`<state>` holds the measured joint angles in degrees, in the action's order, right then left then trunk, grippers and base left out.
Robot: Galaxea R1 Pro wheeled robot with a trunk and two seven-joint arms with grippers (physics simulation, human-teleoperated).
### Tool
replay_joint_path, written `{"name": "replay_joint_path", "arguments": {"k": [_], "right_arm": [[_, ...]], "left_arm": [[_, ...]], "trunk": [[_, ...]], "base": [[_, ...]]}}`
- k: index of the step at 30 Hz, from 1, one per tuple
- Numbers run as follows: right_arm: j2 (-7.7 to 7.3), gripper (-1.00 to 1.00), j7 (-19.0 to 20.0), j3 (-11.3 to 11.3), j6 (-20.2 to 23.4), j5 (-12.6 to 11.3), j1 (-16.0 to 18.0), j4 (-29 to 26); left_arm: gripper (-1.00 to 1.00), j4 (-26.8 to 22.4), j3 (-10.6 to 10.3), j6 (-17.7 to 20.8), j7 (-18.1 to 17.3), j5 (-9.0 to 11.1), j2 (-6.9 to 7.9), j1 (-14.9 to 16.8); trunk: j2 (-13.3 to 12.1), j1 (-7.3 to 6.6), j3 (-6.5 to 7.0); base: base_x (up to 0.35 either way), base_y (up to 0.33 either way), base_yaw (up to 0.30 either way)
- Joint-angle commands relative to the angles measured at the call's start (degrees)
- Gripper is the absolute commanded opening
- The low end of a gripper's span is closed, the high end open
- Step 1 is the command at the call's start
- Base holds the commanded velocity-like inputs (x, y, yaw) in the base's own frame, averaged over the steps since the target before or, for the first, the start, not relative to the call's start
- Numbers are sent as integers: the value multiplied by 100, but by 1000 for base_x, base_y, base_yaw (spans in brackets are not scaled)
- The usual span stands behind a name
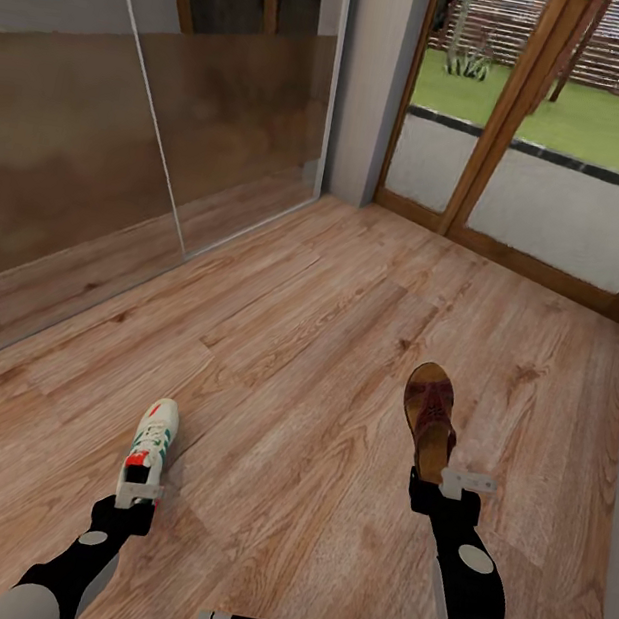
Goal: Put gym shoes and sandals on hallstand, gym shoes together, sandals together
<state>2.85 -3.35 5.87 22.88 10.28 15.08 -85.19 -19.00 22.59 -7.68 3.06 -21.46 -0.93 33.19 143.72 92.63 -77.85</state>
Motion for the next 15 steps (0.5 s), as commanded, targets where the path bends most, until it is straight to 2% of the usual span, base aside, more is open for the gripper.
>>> {"name": "replay_joint_path", "arguments": {"k": [1, 5, 8, 9, 10, 12, 15], "right_arm": [[4, -100, 2, 2, 34, 45, 2, -7], [5, -100, 1, 2, 31, 45, 0, -5], [1, -100, -8, 5, -392, 54, -4, 332], [-3, -100, -8, 10, -926, 74, -13, 463], [-3, -100, -8, 10, -944, 77, -20, 488], [-8, -100, -8, 10, -990, 82, -63, 607], [-11, -100, -13, 18, -1063, 86, -184, 841]], "left_arm": [[-100, 6, 36, -23, 11, -60, -4, 3], [-100, 17, 37, -23, 11, -66, -2, 3], [-100, -5, 47, -23, 17, -74, 12, -40], [-100, -23, 50, -28, 21, -53, 43, -181], [-100, -23, 50, -32, 22, -51, 44, -210], [-100, -24, 51, -115, 25, -43, 47, -300], [-100, 5, 52, -505, 27, -36, 42, -440]], "trunk": [[0, -3, 19], [-6, -14, 108], [-10, -21, 186], [-11, -24, 217], [-12, -26, 248], [-15, -32, 310], [-19, -39, 403]], "base": [[0, 0, 0], [0, 0, 0], [0, 0, -15], [0, 0, -75], [0, 0, -77], [0, 0, -85], [0, 0, -94]]}}
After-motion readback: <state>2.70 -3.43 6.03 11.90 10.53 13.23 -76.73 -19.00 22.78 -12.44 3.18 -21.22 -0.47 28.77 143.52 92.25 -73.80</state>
